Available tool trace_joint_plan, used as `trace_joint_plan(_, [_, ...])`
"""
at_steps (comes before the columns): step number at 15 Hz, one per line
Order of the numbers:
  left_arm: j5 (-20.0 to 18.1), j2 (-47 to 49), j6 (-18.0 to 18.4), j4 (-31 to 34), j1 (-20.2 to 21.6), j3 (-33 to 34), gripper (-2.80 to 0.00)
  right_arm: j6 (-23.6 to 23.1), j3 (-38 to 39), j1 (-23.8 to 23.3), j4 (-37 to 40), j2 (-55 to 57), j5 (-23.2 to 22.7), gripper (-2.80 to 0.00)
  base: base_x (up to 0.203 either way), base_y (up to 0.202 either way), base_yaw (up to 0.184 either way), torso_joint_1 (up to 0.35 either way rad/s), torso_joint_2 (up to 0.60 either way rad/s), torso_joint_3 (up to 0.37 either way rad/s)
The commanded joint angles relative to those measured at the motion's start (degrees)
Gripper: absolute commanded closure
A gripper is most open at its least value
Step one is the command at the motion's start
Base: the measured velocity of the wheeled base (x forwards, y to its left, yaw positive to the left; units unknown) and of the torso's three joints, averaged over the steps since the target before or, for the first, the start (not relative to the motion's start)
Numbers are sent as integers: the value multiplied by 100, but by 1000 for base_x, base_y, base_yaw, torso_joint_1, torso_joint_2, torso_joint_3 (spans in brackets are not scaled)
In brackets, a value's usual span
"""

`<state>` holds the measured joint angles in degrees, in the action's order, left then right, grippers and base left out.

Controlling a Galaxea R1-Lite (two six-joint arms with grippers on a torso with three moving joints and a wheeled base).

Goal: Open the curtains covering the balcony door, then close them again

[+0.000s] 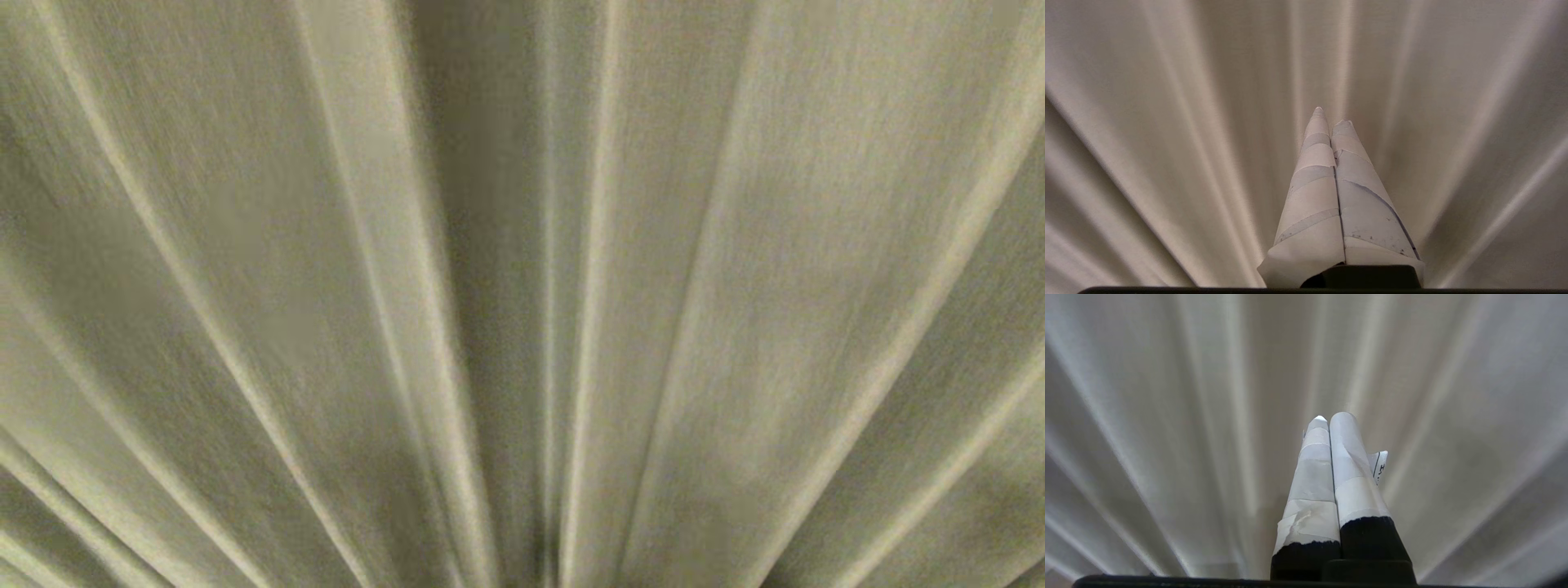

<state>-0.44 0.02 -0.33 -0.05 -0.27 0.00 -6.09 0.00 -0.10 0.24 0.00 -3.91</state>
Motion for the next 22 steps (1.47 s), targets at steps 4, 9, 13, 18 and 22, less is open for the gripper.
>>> trace_joint_plan(4, [0, -2, -2, -4, 0, 0, 0, -6, 0, 1, 2, 0, -4, 0, 0, 194, 2, 2, 4, 4])
trace_joint_plan(9, [0, -2, -2, -4, 0, 0, 0, -6, 0, 1, 2, 0, -4, 0, 0, 195, 0, 2, -1, 0])
trace_joint_plan(13, [0, -2, -2, -4, 0, 0, 0, -6, 0, 1, 2, 0, -4, 0, 0, 196, -2, 3, 1, 0])
trace_joint_plan(18, [0, -2, -2, -4, 0, 0, 0, -6, 0, 1, 2, 0, -4, 0, 0, 195, 0, 4, 3, 3])
trace_joint_plan(22, [0, -2, -2, -4, 0, 0, 0, -6, 0, 1, 2, 0, -4, 0, 0, 195, 1, 0, 2, 3])
